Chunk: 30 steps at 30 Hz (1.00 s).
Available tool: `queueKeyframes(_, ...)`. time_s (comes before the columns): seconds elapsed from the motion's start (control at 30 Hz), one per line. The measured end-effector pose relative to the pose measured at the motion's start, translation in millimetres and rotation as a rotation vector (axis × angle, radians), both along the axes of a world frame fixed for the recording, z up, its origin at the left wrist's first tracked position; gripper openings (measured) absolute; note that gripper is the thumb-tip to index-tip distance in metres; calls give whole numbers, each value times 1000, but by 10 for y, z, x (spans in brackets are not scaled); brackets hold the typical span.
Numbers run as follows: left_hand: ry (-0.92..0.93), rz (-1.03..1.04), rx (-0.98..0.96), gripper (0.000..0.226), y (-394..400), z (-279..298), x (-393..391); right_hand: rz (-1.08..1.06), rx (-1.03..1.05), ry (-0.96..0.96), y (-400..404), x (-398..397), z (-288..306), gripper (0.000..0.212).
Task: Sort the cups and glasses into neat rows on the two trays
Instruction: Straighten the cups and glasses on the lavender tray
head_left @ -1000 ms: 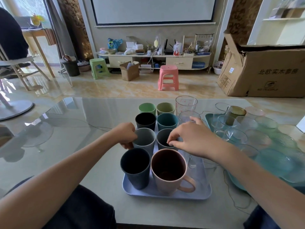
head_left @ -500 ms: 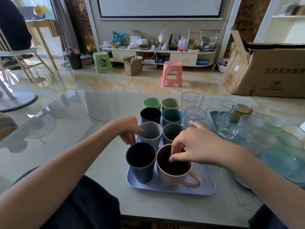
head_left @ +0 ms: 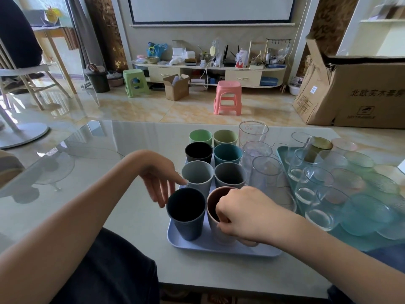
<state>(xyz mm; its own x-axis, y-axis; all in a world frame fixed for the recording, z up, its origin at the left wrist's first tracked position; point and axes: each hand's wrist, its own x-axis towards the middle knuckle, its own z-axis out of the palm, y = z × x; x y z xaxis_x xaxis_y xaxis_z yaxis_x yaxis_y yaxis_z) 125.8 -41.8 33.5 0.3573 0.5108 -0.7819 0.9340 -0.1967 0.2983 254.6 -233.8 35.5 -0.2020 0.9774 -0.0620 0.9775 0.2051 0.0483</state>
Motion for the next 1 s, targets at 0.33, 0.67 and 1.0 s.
queueKeyframes(0.33, 90, -145, 19, 26, -98, -75, 74, -29, -65, 45, -3, -11, 20, 30)
queueKeyframes(0.67, 38, -106, 86, 36, -126, -80, 94, -56, -98, 87, -10, -18, 29, 17)
queueKeyframes(1.0, 74, -97, 39, 35, -107, -51, 74, -272, 191, 446, 164, 613, 332, 16)
